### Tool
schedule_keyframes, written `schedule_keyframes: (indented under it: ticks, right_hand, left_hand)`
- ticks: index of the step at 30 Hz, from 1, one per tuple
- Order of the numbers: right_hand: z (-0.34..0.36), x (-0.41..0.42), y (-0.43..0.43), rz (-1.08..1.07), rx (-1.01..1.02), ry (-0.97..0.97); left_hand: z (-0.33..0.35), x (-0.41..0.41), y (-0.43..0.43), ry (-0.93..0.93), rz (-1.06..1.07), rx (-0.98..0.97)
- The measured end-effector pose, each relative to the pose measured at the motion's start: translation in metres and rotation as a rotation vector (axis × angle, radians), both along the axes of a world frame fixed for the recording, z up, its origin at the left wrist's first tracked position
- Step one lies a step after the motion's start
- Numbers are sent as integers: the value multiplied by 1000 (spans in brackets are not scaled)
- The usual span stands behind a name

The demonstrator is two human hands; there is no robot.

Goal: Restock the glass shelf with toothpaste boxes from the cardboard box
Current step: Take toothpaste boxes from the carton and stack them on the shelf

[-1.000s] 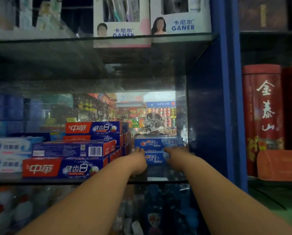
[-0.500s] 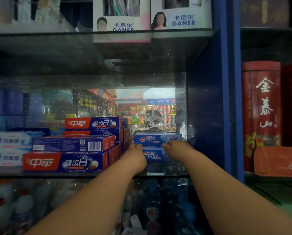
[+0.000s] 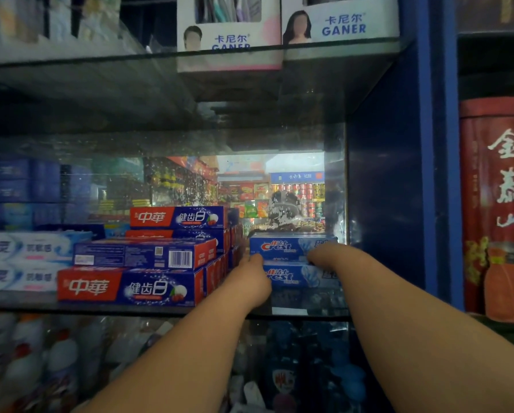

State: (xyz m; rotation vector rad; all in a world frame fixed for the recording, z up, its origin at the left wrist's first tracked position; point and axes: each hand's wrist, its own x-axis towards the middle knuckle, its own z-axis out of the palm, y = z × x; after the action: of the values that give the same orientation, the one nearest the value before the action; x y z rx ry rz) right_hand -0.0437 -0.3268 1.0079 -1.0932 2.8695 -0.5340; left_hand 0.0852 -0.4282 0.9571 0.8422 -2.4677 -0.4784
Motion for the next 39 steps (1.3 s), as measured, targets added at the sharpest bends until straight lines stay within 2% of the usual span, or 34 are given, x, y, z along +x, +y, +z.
schedule_keyframes:
  ticks: [3, 11, 15, 20, 24, 27, 30, 35, 39]
  right_hand:
    - [4, 6, 5, 21, 7, -24]
    - [17, 3, 9, 65, 138, 135]
    - [14, 9, 9, 105, 123, 222]
    - [5, -8, -6, 3, 240, 277]
    - [3, -15, -9, -62, 58, 262]
    - [-1, -4, -6, 37, -58, 110]
    - [-9, 8, -3, 124, 67, 146]
    - [-16, -10, -38, 6, 246, 289]
    - [-18, -18, -53, -43, 193, 244]
  left_hand:
    - [2, 4, -1, 36, -30, 31]
    - [5, 6, 0, 48, -2, 46]
    - [7, 7, 3, 31, 22, 42]
    - [6, 6, 6, 0, 76, -63]
    - [2, 0, 2, -61, 93, -78]
    - [2, -3, 2, -126, 101, -50]
    - [7, -1, 5, -214, 102, -43]
    - [7, -3, 2, -233, 95, 17]
    - [7, -4, 2, -205, 114, 26]
